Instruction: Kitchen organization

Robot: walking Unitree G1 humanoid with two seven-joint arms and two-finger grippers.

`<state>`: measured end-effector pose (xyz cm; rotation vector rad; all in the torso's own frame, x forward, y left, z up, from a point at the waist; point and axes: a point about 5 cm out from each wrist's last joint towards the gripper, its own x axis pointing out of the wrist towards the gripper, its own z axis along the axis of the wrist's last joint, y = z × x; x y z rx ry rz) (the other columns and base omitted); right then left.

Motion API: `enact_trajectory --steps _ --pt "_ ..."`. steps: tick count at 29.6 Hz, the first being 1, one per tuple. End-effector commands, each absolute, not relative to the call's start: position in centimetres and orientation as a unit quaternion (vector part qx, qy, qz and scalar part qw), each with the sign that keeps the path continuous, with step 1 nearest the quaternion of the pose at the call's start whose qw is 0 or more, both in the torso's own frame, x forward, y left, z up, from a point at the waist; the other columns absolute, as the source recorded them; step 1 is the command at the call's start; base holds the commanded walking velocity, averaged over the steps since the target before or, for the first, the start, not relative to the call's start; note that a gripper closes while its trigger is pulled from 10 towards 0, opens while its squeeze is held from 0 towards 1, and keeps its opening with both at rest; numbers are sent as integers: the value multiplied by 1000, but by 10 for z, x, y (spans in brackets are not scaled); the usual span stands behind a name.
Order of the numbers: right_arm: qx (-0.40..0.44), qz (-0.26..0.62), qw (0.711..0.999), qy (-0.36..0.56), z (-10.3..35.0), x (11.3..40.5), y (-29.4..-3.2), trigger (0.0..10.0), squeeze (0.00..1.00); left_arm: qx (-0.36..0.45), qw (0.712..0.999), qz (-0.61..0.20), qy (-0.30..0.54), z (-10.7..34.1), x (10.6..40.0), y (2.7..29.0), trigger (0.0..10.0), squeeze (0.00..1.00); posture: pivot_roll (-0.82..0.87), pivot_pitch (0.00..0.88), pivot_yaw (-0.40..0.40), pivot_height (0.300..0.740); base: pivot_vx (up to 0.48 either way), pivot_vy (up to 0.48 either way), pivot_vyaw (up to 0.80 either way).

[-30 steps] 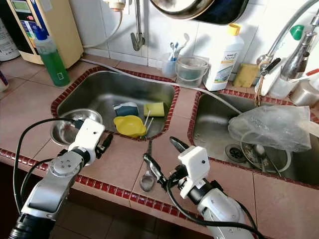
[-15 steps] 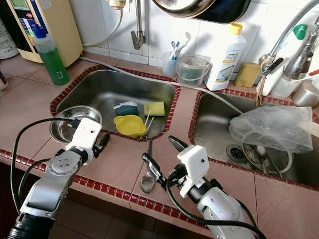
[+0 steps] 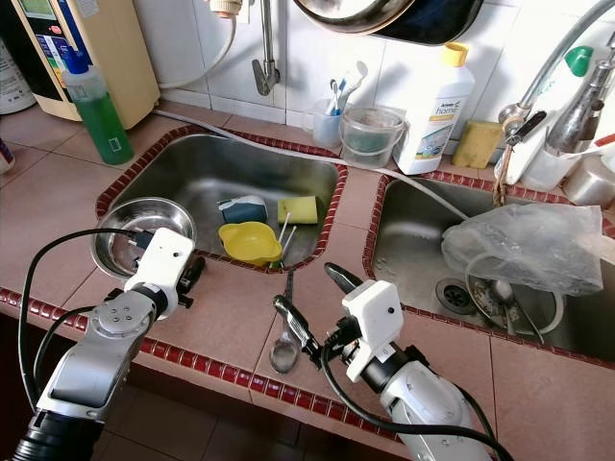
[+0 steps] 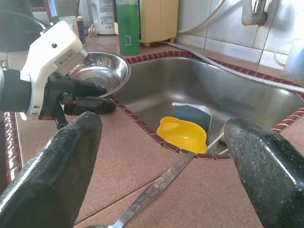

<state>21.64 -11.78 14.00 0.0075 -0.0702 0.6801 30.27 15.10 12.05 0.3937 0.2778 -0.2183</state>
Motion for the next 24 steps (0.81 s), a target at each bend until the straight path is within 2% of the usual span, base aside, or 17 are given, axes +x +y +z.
enact_trajectory --steps 1,24 --pt "2 336 941 -41 145 214 -119 10000 0 194 964 -108 144 120 301 152 0 0 -123 95 -9 740 0 0 0" --pt "3 332 942 -40 147 214 -122 10000 0 187 966 -116 133 127 301 148 0 0 -131 104 -15 740 0 0 0"
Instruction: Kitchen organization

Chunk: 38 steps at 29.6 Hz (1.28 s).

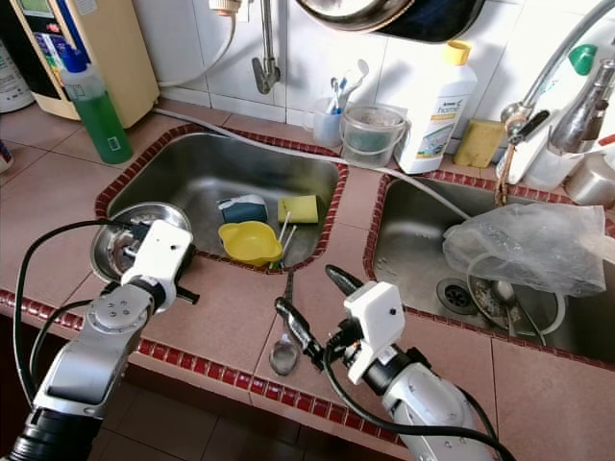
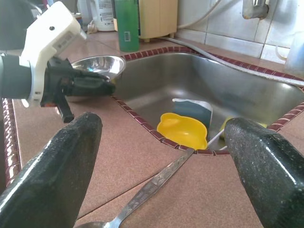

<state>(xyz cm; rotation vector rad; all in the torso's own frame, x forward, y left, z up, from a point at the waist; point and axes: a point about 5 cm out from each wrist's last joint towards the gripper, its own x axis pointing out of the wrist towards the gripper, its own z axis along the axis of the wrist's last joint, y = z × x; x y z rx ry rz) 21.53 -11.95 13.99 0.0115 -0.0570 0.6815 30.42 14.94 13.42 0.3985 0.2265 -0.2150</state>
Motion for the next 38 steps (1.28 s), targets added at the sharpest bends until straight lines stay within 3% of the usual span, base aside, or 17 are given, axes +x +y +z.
enact_trajectory --steps 1,17,18,20,21,30,38 --pt "4 331 943 -41 147 214 -122 10000 0 184 968 -117 128 128 301 148 0 0 -131 104 -15 740 0 0 0" --pt "35 278 954 -105 169 234 -125 10000 0 91 984 -152 3 169 297 131 0 0 -117 83 -20 740 0 0 0" --pt "37 265 956 -118 173 240 -125 10000 0 82 984 -154 -23 176 296 129 4000 0 -114 73 -20 740 0 0 0" --pt "38 260 957 -122 175 242 -125 10000 0 79 984 -154 -32 178 295 128 4000 0 -114 73 -20 740 0 0 0" --pt "46 250 958 -133 179 246 -124 10000 0 71 985 -145 -56 184 296 127 10000 0 -112 64 -21 740 0 0 0" --pt "60 203 959 -187 196 268 -123 10000 0 -6 980 -135 -149 203 294 128 10000 0 -106 31 -23 740 0 0 0" --pt "68 196 959 -191 195 276 -122 10000 0 -37 976 -132 -169 197 299 132 10000 0 -101 13 -25 740 0 0 0"
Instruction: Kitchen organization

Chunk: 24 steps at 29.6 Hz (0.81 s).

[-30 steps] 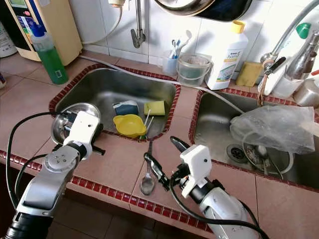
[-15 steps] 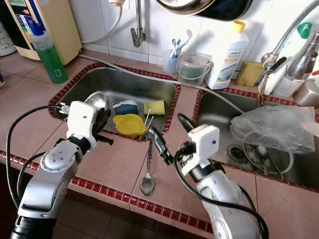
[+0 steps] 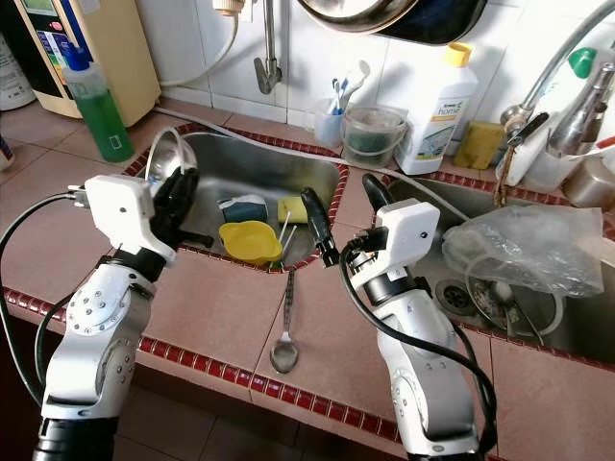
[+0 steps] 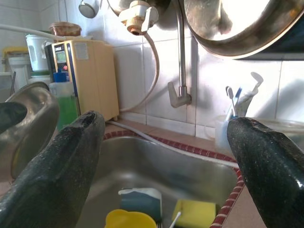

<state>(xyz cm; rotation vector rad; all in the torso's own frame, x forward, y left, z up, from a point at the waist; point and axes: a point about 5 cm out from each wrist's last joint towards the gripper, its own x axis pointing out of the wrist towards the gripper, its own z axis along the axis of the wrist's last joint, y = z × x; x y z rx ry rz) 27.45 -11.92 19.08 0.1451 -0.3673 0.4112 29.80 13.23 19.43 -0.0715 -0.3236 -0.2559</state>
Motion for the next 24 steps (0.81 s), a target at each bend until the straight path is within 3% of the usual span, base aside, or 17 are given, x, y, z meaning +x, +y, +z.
enact_trajectory --steps 1,12,24 --pt "69 195 959 -192 194 276 -121 10000 0 -35 977 -129 -167 194 301 133 10000 0 -102 13 -23 740 0 0 0" --pt "64 207 959 -182 186 267 -120 10000 0 -21 969 -170 -177 190 313 126 10000 0 -141 30 -7 740 0 0 0" --pt "51 248 960 -123 175 217 -125 10000 0 -9 954 -254 -158 182 340 95 10000 0 -276 96 40 740 0 0 0"
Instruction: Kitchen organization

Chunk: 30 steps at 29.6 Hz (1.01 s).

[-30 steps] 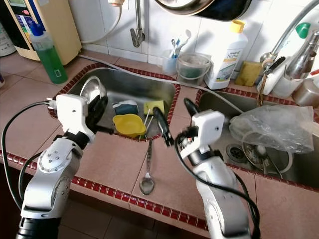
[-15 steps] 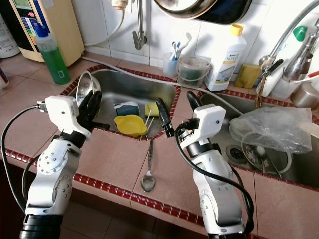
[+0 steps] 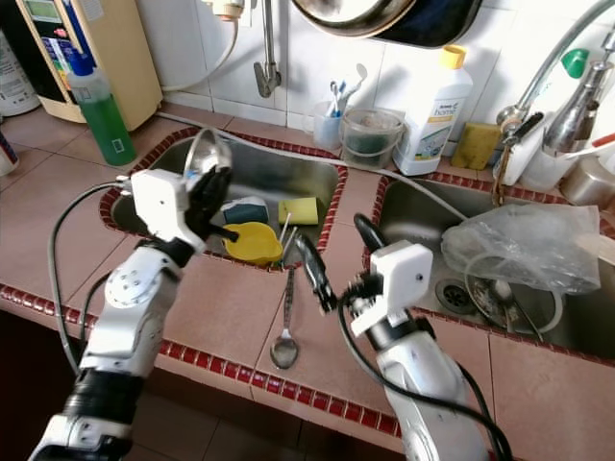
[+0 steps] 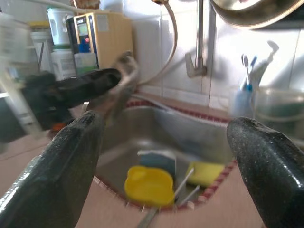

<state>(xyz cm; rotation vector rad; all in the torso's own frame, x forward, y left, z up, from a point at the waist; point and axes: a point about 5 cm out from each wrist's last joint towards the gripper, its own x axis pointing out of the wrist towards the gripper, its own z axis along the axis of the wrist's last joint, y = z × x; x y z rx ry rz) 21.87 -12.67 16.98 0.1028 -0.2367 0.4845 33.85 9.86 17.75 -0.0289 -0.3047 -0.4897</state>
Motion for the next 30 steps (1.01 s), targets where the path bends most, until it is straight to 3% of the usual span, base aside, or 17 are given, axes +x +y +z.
enact_trajectory --steps 1,15,30 --pt "49 247 960 -119 175 213 -126 10000 0 -7 953 -260 -155 181 341 93 10000 0 -289 105 44 740 0 0 0" --pt "55 227 969 -75 186 164 -131 10000 0 35 939 -323 -117 164 356 81 10000 0 -397 239 78 740 0 0 0" --pt "67 219 973 -31 188 140 -129 10000 0 79 929 -345 -110 168 369 86 10000 0 -398 285 76 740 0 0 0"
